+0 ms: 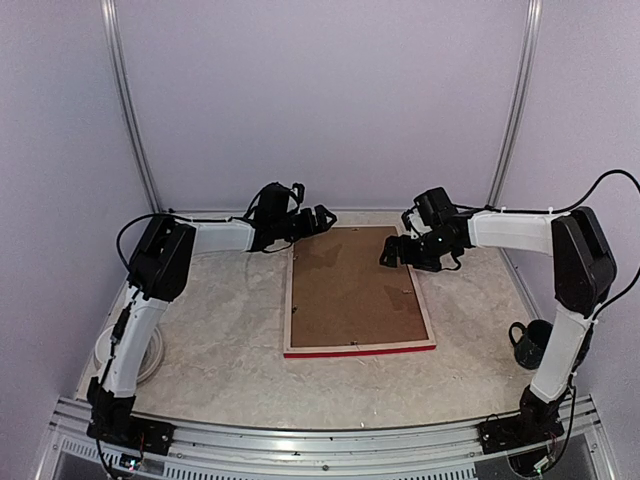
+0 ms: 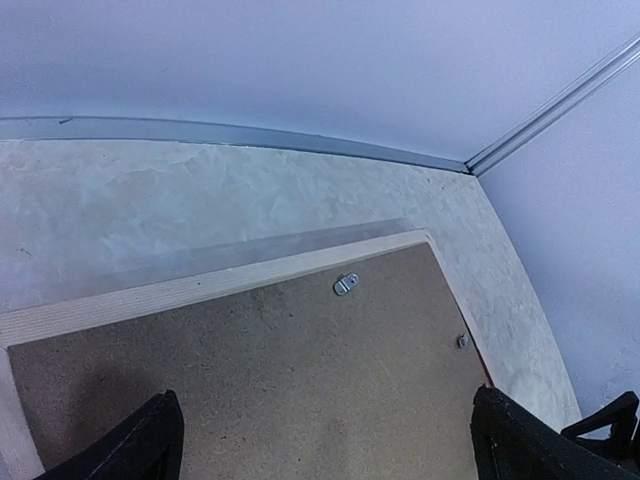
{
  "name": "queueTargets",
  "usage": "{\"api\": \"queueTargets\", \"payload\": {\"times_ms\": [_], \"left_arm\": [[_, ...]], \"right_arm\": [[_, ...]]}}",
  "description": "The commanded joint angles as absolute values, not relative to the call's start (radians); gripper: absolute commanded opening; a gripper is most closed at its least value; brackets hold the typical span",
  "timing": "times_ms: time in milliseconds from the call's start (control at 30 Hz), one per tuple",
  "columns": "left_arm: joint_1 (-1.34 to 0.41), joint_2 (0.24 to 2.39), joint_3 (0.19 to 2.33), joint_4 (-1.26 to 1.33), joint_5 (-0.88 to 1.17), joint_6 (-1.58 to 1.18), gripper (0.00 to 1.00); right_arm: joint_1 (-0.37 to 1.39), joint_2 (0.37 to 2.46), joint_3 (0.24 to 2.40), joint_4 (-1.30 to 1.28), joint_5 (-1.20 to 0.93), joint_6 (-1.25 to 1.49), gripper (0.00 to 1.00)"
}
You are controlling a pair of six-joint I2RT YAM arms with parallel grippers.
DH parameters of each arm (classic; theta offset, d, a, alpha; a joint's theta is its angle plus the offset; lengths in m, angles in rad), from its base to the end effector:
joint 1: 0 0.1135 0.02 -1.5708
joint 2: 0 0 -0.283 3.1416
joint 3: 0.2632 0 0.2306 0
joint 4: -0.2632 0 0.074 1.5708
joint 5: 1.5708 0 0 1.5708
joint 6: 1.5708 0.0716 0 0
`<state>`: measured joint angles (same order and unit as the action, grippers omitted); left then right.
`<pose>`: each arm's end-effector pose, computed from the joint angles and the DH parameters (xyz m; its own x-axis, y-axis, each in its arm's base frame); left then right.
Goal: Put the photo into the frame
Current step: Adjust the backboard on the frame body.
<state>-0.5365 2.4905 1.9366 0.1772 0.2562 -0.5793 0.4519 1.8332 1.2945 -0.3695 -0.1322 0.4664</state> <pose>0.5058 -0.3219 0.1662 -0.6461 -0.2319 -0.7271 0.4102 0.6979 -0.5871 0.3598 0.1851 0.2098 -0.8610 0.0776 -0.5027 -0.1328 0.9197 0.3694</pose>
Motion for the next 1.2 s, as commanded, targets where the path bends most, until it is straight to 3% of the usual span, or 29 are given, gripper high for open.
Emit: {"api": "queueTargets", "payload": {"times_ms": [0,200,633,1167], "left_arm": [[-0.53,2.507,1.972,0.25,0.253,-0.6,0.99],[-0.534,2.583,2.08,0.145,0.26,-0.626,0.99],[-0.567,2.638,2.103,-0.101,0.226,-0.607,0.99],[-0.566,2.542,1.987,-0.277,0.235,-0.594,0.97]], "right_arm": [[0.473,1.795,1.28,-0.373,-0.125,0.481,0.99],[0.476,1.801,1.282,-0.371,-0.121,0.482,0.99],[0.476,1.826,1.348,-0.406,-0.087,0.474,0.99],[0.454,1.839,1.399,-0.479,-0.008,0.479,0.99]]}}
